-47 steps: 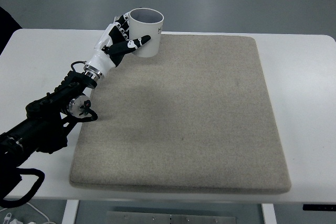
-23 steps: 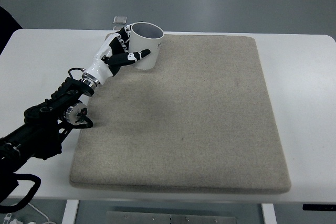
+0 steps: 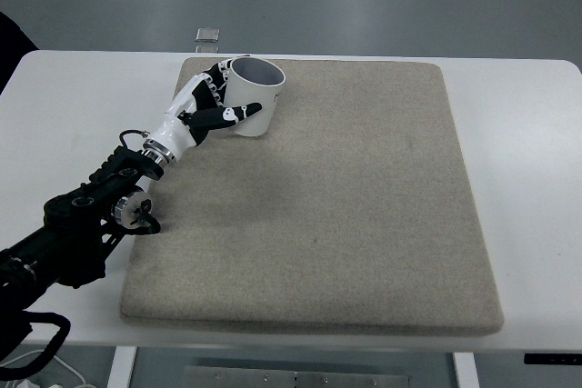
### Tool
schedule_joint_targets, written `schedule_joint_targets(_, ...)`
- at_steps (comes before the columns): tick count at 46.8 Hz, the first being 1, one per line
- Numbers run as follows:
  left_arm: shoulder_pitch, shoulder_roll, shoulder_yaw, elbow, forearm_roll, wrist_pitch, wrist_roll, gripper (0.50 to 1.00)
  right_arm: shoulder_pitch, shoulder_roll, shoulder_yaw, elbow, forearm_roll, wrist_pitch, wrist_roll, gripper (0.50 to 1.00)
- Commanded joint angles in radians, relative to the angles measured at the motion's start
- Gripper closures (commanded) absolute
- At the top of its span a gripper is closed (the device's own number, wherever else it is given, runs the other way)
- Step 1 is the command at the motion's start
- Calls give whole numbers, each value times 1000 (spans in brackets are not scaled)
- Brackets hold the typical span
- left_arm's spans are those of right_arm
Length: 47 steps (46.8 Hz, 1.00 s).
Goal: Flip white cup upright
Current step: 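Lower the upright cup onto the mat with the left hand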
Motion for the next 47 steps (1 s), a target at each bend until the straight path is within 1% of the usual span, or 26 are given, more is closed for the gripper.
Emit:
schedule_joint_targets(1,3,-2,-2,-1,-2,0,0,868,0,0,0,0,0,0,0,570)
schedule_joint_targets(4,5,-2,-2,0,-3,0,0,810,0,0,0,0,0,0,0,570)
schedule_joint_targets(5,5,-2,-2,0,-5,0,0,783,0,0,0,0,0,0,0,570)
schedule_joint_targets(6,5,-2,-2,0,-6,0,0,729,0,0,0,0,0,0,0,570)
schedule_joint_targets(7,5,-2,-2,0,-8,0,0,695,0,0,0,0,0,0,0,570)
schedule_joint_targets(10,5,-2,-4,-1,-11,0,0,637,0,0,2,0,0,0,0,570)
schedule_joint_targets(11,6,-3,-4,-1,-12,0,0,603,0,0,2,0,0,0,0,570)
schedule_joint_targets(12,7,-3,-4,-1,-12,0,0,553,0,0,2,0,0,0,0,570)
schedule_joint_targets(13,8,-5,-5,0,-12,0,0,523,0,0,2,0,0,0,0,570)
schedule_joint_targets(14,10,-3,-4,0,-12,0,0,510,0,0,2,0,0,0,0,570)
schedule_joint_targets(47,-1,-6,-15,-9,-12,1,0,506,0,0,2,0,1,-2,0,570)
